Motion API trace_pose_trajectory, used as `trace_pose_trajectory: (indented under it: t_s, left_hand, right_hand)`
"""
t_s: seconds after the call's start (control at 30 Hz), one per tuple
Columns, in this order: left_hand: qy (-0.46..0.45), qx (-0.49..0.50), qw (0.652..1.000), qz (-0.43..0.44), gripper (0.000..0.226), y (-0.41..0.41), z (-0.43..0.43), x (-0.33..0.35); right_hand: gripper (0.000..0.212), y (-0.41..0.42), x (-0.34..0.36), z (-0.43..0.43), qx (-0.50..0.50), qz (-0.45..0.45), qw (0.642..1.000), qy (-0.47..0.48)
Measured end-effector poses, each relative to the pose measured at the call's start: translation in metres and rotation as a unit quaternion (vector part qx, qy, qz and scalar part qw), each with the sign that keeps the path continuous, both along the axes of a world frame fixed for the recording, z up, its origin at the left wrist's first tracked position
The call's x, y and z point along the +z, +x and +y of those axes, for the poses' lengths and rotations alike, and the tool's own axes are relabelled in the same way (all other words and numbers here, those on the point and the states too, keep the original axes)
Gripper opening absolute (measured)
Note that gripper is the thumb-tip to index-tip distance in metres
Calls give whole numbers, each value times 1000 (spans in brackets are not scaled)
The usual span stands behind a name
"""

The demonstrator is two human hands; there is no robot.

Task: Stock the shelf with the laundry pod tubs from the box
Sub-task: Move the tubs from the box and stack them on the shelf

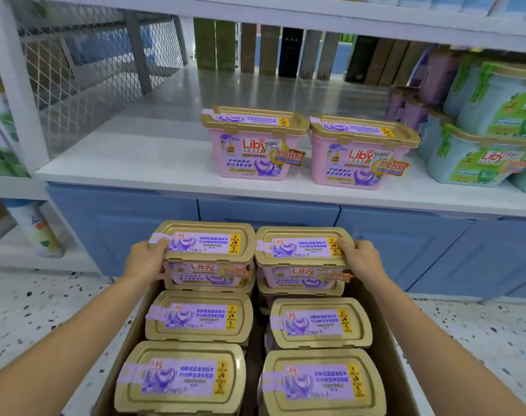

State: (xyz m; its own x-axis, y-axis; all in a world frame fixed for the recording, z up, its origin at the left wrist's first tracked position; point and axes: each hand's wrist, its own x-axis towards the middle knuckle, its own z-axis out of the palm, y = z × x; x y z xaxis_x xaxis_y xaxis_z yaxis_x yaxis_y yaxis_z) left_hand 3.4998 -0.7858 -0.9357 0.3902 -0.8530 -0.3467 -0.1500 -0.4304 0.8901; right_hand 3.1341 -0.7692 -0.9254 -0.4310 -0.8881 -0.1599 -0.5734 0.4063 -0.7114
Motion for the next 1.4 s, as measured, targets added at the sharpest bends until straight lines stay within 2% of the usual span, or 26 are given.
trace_pose_trajectory:
  t_s: [0.2, 0.4, 0.57, 0.63, 0.73, 0.87, 1.1, 1.4]
  left_hand:
    - [-24, 28, 999, -38, 30, 6, 1, -6]
    - [-80, 13, 996, -25, 29, 4, 12, 31]
    - [-157, 2, 987, -18, 29, 3, 6, 95]
    - [-190, -3, 982, -15, 28, -2, 2, 128]
    - [-226, -18, 974, -4, 25, -10, -7, 180]
    - [-258, -28, 966, -2, 21, -28, -21, 242]
    - [-256, -27, 966, 9, 10, -67, -59, 287]
    - [-219, -19, 976, -6, 23, -88, -101, 281]
  right_hand:
    - [45, 3, 4, 4, -33, 37, 999, -17]
    - [48, -15, 42, 11, -42, 47, 997, -40]
    - [52, -45, 102, 6, -53, 29, 995, -83]
    - [44, -51, 139, 6, -52, 9, 993, -108]
    - [25, -64, 193, 3, -52, -67, 984, -154]
    - [18, -72, 250, -2, -38, -90, 978, -184]
    - [26, -81, 305, -23, -50, -96, 976, -190]
    - [28, -86, 306, -53, -73, -71, 982, -160]
